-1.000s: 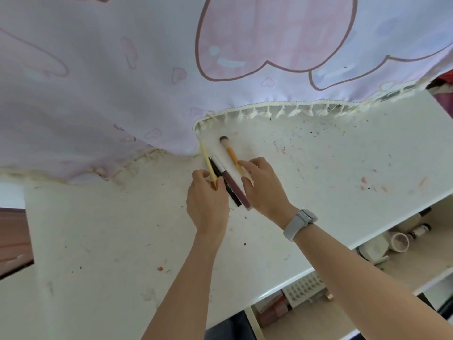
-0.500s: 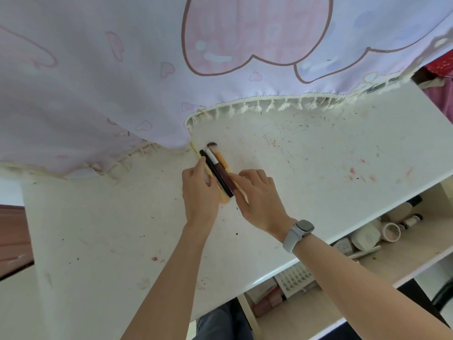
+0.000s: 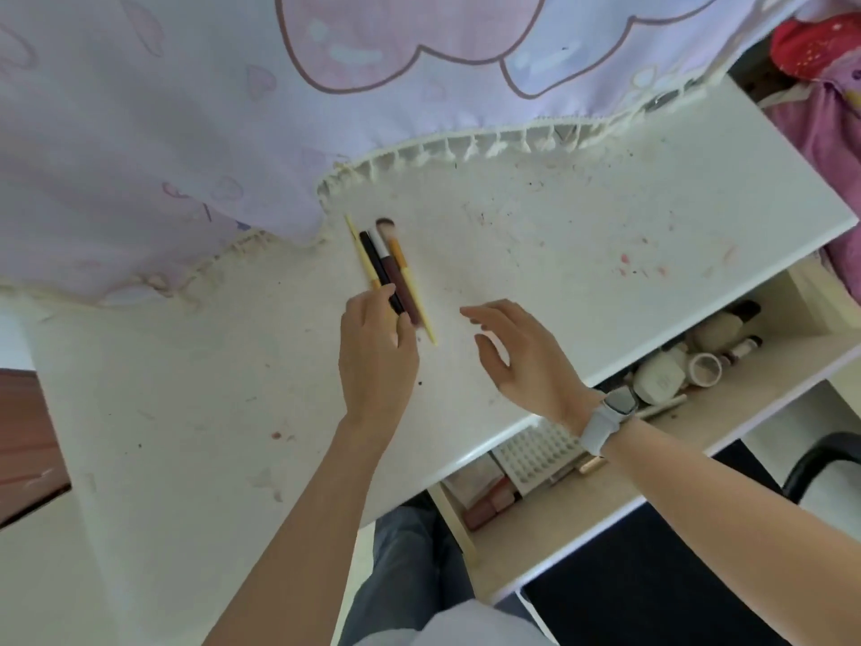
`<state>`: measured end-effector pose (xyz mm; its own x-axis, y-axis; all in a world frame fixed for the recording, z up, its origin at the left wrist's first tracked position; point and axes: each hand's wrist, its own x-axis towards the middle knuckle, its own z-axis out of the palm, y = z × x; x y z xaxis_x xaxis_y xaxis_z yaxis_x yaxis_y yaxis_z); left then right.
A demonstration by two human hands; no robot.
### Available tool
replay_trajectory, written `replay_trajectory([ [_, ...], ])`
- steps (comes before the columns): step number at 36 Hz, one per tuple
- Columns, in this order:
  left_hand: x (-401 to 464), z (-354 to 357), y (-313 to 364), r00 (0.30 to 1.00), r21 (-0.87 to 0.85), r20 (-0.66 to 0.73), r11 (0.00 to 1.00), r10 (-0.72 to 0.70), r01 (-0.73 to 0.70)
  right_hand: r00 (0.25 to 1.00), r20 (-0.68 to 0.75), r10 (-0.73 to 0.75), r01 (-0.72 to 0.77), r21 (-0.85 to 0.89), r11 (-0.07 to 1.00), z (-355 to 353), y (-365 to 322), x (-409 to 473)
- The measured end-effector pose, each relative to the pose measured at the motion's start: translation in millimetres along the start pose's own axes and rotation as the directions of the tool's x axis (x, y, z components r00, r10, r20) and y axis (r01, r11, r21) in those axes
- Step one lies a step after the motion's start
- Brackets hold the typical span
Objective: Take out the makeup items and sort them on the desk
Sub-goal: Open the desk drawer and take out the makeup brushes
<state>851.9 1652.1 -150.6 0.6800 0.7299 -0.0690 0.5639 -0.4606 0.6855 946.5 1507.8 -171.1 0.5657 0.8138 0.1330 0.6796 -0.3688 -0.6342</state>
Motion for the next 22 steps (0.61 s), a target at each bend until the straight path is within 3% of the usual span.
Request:
replay_trajectory([
  [3,-44.0,9.9,7.7,0.974,-0.073,0.05,0.973,0.222,-0.219,0.992,-0.062,0.107,-0.099,0.122,0.988,-22.5,9.1,-47.4],
  [5,-73.6,23.9,9.6,0.923,-0.1,0.131,0.931,0.362,-0.351,0.973,-0.026,0.227,-0.222,0.132,0.966,-35.2,19.5,-81.5],
  [9,-125.5,62.3,4.7,0.804,-0.188,0.328,0.869,0.495,-0.458,0.877,0.127,0.464,-0.456,-0.085,0.886,-49.3,51.2,-137.5],
  [12,-155.8,93.0,-8.6,0.728,-0.147,0.505,0.877,0.463,-0.457,0.814,0.283,0.507,-0.43,-0.294,0.854,-48.6,77.5,-163.7],
  [15,-168.3,113.9,-19.3,0.679,-0.007,0.619,0.867,0.395,-0.498,0.769,0.387,0.508,-0.377,-0.367,0.85,-44.3,90.3,-168.3],
  [22,-160.0,135.4,-31.3,0.717,0.445,0.688,0.712,0.116,-0.543,0.677,0.47,0.567,-0.244,-0.583,0.775,-23.8,102.8,-164.3],
])
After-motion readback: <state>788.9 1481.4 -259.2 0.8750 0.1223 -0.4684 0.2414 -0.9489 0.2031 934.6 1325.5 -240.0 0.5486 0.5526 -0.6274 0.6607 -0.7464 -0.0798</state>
